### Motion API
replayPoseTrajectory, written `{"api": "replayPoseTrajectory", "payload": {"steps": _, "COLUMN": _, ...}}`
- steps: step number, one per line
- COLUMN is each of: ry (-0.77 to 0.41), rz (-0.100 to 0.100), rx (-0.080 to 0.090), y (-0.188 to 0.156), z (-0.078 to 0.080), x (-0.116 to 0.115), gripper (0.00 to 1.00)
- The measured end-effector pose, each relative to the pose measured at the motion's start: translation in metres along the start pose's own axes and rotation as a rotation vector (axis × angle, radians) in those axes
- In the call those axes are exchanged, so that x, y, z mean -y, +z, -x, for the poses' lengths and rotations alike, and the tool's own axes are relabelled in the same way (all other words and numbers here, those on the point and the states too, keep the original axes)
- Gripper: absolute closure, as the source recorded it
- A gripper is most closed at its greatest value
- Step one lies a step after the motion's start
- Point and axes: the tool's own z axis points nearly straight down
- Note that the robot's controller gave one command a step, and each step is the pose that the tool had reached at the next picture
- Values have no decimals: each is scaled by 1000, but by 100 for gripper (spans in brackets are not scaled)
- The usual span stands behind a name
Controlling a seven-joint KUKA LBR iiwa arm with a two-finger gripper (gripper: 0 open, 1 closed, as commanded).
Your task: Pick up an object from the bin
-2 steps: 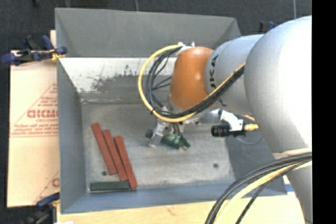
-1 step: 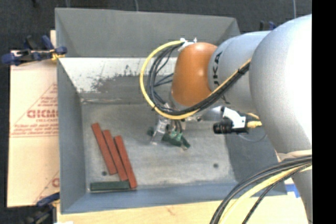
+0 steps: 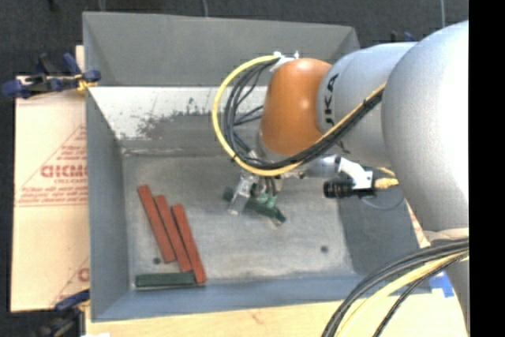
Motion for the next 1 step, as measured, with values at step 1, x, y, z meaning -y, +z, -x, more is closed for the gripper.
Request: {"api": "replayPoseTrajectory", "payload": {"steps": 1, "ry": 0, "rz": 0, "rx": 1, "y": -11, "z": 0, "x": 0, "gripper": 100}}
